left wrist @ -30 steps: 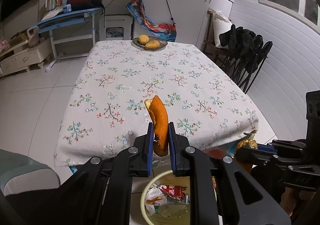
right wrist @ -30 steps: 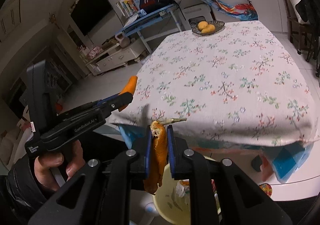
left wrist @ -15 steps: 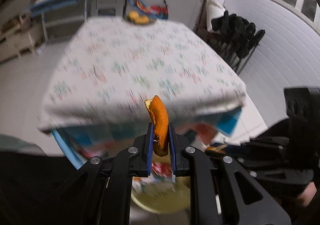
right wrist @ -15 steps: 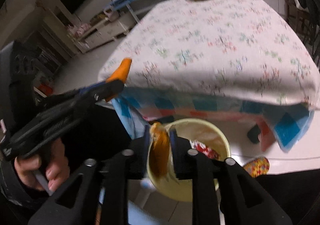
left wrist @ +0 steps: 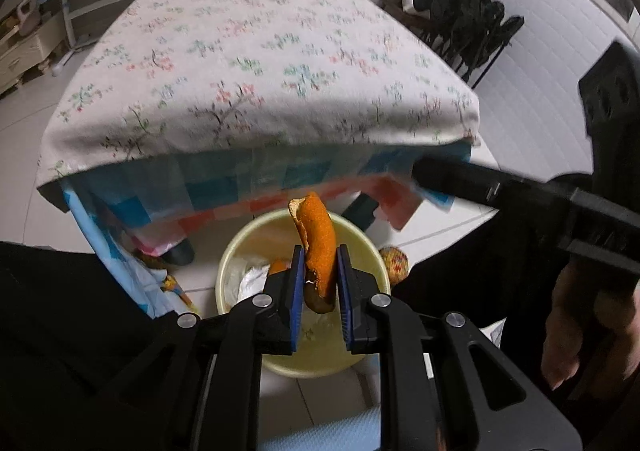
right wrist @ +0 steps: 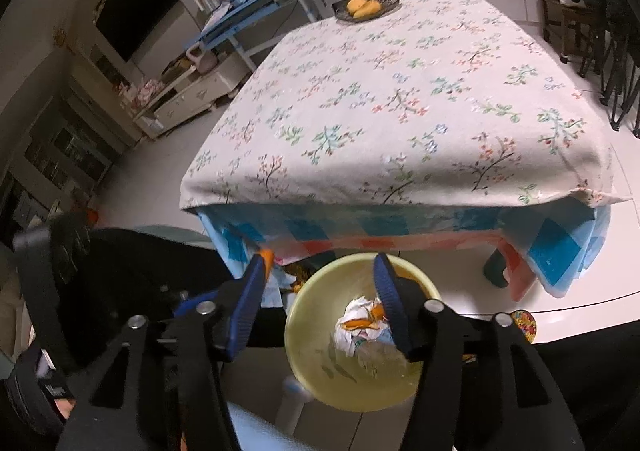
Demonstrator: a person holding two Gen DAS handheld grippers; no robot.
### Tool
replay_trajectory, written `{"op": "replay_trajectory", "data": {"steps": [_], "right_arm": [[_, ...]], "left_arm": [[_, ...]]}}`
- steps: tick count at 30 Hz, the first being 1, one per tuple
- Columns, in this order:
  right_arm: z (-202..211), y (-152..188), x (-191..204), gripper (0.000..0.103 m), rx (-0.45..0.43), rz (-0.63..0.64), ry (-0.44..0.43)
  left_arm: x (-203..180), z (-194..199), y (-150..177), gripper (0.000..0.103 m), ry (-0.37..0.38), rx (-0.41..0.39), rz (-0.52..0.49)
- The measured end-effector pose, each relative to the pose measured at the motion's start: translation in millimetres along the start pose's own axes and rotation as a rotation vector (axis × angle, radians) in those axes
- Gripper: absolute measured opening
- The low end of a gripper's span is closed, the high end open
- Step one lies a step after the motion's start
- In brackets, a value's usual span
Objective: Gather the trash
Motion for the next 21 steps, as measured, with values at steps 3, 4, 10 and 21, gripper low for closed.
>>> {"op": "replay_trajectory", "data": {"steps": [3, 4, 10, 21], "right_arm": [[7, -5, -2, 0.065, -0.043, -0.001, 0.018], [8, -6, -2, 0.067, -0.054, 0.001, 0.024], [20, -17, -1, 0.076, -0.137, 0.049, 0.11], [77, -39, 16, 0.091, -0.428, 0.174, 0.36]], "left_arm": [[-2, -2, 4, 0.027, -0.011, 0.019, -0.014], [-1, -1, 4, 0.037, -0.025, 0.013, -0.017], [2, 11, -6, 0.064, -0.124, -0.077, -0.034], [34, 82, -49, 0.09, -0.336, -0.435, 0.096]]}}
Point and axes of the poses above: each gripper's, at about its wrist camera, not at the fingertips, and z roughly against the way its jaws point, x to its left, y to its underside, the point moved 8 cm from there along -z, roughly the way its jaws point, and after that the axes turned 12 degrees about -y, right-handed, at the moved point
